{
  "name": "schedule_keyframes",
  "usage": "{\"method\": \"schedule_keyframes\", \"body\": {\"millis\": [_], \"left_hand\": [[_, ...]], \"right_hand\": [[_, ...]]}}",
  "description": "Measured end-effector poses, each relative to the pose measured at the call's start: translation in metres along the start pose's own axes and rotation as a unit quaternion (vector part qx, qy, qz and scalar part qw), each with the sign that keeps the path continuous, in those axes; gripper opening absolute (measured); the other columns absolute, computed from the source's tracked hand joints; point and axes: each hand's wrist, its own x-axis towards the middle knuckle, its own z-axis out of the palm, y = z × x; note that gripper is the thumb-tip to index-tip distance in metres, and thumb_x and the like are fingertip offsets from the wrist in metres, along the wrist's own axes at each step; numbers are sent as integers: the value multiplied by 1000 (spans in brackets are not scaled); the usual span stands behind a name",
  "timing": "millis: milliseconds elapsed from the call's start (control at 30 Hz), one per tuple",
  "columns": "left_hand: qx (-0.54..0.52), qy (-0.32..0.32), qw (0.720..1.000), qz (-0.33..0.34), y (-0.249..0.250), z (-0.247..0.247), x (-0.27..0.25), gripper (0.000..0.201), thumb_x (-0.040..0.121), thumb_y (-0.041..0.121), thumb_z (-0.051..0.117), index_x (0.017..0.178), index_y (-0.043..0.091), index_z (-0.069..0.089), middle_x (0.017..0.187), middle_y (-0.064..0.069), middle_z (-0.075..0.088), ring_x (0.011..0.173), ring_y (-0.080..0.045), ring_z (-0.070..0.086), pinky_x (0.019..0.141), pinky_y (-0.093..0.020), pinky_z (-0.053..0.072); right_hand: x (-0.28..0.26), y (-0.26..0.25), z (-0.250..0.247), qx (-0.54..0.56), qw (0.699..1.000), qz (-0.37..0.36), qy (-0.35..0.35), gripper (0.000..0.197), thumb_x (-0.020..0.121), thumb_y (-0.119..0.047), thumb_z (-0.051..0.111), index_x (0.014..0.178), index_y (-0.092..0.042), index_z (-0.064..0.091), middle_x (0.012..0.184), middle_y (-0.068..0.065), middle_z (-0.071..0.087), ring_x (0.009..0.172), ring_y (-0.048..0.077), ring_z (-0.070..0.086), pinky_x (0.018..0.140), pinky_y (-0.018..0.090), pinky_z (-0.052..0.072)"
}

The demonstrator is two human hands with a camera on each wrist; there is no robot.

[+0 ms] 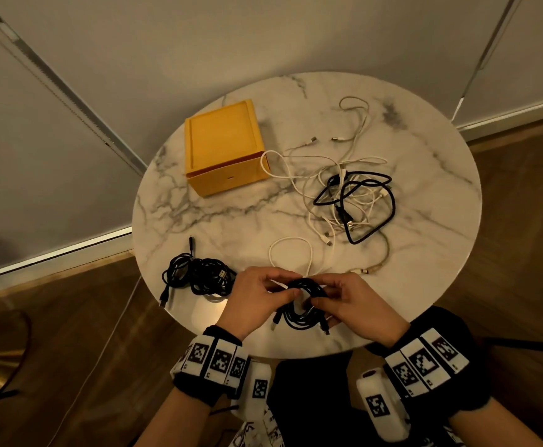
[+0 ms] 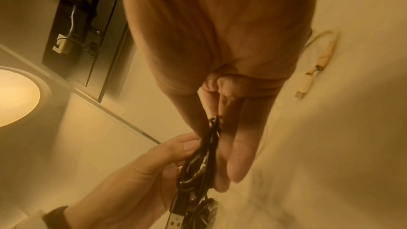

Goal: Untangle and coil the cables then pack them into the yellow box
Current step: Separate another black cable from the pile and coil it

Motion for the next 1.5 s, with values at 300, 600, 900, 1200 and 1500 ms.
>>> {"method": "schedule_keyframes", "body": {"millis": [300, 600, 900, 1200, 1500], "left_hand": [[3, 112, 993, -33, 14, -75, -1, 17, 79, 6, 75, 95, 13, 76, 78, -2, 75, 71, -20, 73, 68, -32, 59], [173, 214, 960, -56, -19, -187, 46, 17, 77, 14, 77, 88, 27, 73, 85, 1, 74, 74, -18, 71, 74, -39, 60], [372, -32, 927, -43, -12, -164, 112, 16, 75, 16, 78, 91, 21, 77, 83, 7, 72, 69, 3, 61, 65, -12, 48], [356, 14, 932, -73, -30, -161, 125, 18, 79, 18, 77, 97, 13, 76, 98, -5, 73, 84, -16, 66, 74, -25, 51], [398, -17, 916, -44, -15, -154, 128, 14, 80, 16, 75, 93, 22, 75, 82, 8, 65, 77, -8, 60, 75, -23, 46]], "right_hand": [[21, -8, 0, 77, 995, 54, 39, 17, 94, -10, 57, 110, -8, 64, 88, 17, 75, 73, 30, 71, 55, 29, 51], [24, 32, 3, -34, 998, 30, 40, 17, 88, 2, 60, 75, -5, 70, 68, 16, 71, 56, 21, 58, 51, 27, 40], [21, 38, 0, -8, 999, 15, 41, 16, 87, 8, 57, 78, 4, 68, 70, 16, 72, 57, 15, 63, 54, 21, 48], [20, 45, 2, 7, 999, 14, 48, 19, 88, 6, 56, 76, -2, 69, 71, 15, 73, 60, 18, 63, 56, 23, 48], [26, 43, -4, 87, 993, 51, 66, 12, 89, 8, 53, 85, 4, 64, 72, 18, 71, 56, 23, 67, 53, 25, 51]]}}
